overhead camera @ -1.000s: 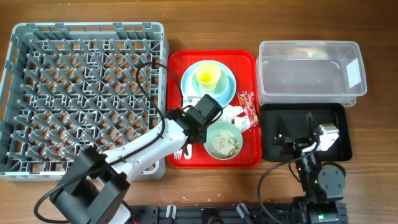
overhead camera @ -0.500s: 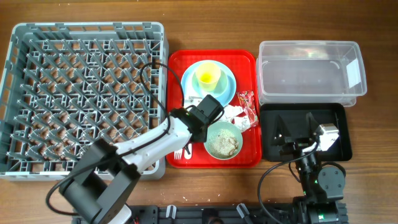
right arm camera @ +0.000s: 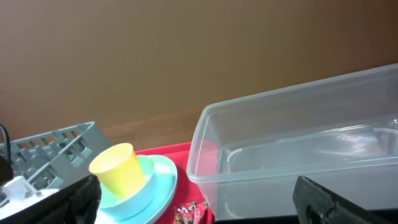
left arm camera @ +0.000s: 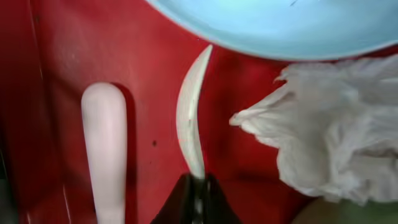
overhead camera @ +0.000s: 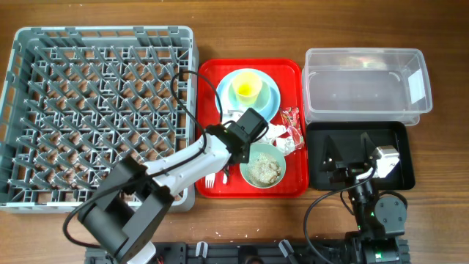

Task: Sort waste into correct bins and load items into the dishwasher rack
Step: 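Carry the white spoon with left gripper and drop it into the rack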

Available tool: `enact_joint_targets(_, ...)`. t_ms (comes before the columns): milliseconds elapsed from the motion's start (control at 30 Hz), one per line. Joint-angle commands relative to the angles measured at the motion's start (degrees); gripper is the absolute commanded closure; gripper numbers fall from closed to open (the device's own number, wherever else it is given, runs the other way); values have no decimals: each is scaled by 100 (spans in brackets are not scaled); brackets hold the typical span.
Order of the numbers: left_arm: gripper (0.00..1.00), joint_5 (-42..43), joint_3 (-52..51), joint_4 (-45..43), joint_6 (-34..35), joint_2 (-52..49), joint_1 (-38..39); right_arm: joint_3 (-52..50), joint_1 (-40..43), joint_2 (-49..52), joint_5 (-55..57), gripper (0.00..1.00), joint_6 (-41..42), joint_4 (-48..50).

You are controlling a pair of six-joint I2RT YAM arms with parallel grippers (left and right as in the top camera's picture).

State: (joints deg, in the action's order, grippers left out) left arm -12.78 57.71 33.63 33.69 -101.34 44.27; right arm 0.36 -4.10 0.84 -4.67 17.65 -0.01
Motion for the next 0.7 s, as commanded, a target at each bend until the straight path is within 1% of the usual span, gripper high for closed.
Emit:
enact_joint_targets(0,96,-15,-66,103,15,173,-2,-7,-2,-24,50,0,-96,15)
enact_joint_targets(200,96,-610,417,737,-31,1539,-85,-7,-2,-24,50,0,-96,15)
enact_joint_targets(267,96,-636,490,852,-184,1961,-271,-7,-2,-24,50,0,-96,15)
enact_joint_targets(333,96,-640,494,951,-479,2413,-623,-7,-2,-24,50,0,-96,15)
enact_joint_targets(367,96,-636,494,1014,-662,2605,-916,-7,-2,-24,50,0,-98,15)
enact_joint_targets(433,96,-634,494,1110,-946,2723,-1423,-7,-2,-24,50,0,-98,15)
enact_joint_targets(533,96,-592,492,1226,-1423,2586,-2129,-7,-2,-24,50,0,-96,15)
enact_joint_targets(600,96,-595,487,1272,-1427,2452,-2269,-7,-2,-24,50,0,-94,15)
enact_joint_targets(667,96,-595,487,1300,-1703,2201,-2308,-7,-2,-24,50,0,-98,15)
